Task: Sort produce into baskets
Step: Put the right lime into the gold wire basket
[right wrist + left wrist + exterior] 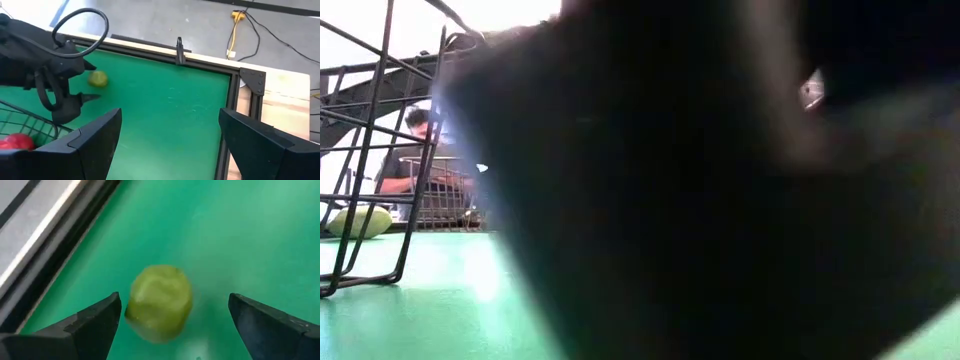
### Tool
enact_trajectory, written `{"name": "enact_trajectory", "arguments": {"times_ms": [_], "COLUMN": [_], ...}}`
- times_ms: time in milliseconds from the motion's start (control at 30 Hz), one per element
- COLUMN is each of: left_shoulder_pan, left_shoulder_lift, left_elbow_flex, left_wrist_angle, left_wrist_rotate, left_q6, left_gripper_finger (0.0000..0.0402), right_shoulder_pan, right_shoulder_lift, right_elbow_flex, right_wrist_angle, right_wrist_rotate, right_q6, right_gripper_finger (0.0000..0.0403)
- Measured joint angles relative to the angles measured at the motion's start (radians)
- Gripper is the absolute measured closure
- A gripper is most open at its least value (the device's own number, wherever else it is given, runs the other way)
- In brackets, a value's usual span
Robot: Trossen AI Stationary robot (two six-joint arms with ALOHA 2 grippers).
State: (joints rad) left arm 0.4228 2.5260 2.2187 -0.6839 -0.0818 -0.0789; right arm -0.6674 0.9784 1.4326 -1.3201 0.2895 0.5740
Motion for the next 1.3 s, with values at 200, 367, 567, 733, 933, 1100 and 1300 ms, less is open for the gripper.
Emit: {"name": "enact_trajectory", "arguments": {"times_ms": [200,367,567,733,933,1100,1300], "left_shoulder_pan": [0.01,0.007,0.003,-0.005,-0.008,-0.018,-0.045], "left_shoulder_lift": [0.007,0.006,0.014,0.025,0.025,0.026,0.026], "left_elbow_flex": [-0.022,-0.03,-0.03,-0.028,-0.028,0.008,0.139], "left_wrist_angle": [0.012,0.015,0.047,0.055,0.067,0.092,0.098], "left_wrist_rotate": [-0.012,0.003,0.0,-0.044,-0.119,-0.119,-0.142], "left_q6": [0.077,0.108,0.108,0.096,0.061,0.02,0.014], "left_gripper_finger": [0.0066,0.0085,0.0133,0.0212,0.0264,0.0262,0.0264], "right_shoulder_pan": [0.0,0.0,0.0,0.002,0.002,0.002,0.002], "right_shoulder_lift": [0.052,0.089,0.118,0.125,0.118,0.116,0.115], "right_elbow_flex": [0.0,0.0,0.0,0.0,0.0,0.0,0.0], "right_wrist_angle": [0.002,0.015,0.055,0.055,0.055,0.055,0.054], "right_wrist_rotate": [0.0,-0.001,-0.002,-0.01,-0.011,-0.01,-0.01], "right_q6": [-0.025,-0.048,-0.054,-0.054,-0.053,-0.052,-0.053], "right_gripper_finger": [0.0078,0.0078,0.0078,0.0078,0.0078,0.0078,0.0078]}}
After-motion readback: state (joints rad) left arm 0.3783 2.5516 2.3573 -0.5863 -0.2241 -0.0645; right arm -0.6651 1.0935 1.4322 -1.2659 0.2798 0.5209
